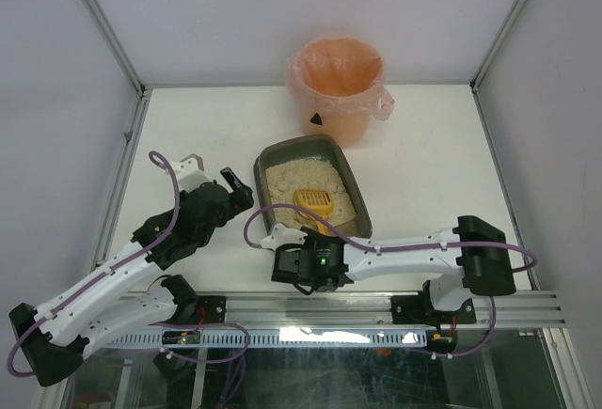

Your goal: Clean the litter box

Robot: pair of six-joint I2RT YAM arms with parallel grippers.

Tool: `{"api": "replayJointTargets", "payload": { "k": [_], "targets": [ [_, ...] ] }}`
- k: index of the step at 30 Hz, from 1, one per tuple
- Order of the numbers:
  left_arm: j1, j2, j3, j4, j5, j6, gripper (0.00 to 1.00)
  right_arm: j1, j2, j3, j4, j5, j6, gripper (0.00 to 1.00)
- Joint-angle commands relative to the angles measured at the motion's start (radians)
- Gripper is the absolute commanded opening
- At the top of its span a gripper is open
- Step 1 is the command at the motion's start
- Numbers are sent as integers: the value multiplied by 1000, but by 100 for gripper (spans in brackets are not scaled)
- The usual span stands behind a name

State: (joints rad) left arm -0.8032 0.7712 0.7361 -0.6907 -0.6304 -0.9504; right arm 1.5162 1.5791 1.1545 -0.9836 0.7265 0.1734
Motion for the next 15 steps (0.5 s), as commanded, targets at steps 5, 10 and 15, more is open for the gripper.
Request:
{"api": "replayJointTargets", "payload": {
  "k": [5,10,15],
  "targets": [
    [9,5,20,83,-14,111,99,-17,-126,3,87,81,5,25],
    [9,6,31,116,-19,173,99,-66,-200,-26,164,34,3,16],
    [9,12,37,181,-4,293,99,-167,-300,-69,257,-77,19,10]
  ]
}}
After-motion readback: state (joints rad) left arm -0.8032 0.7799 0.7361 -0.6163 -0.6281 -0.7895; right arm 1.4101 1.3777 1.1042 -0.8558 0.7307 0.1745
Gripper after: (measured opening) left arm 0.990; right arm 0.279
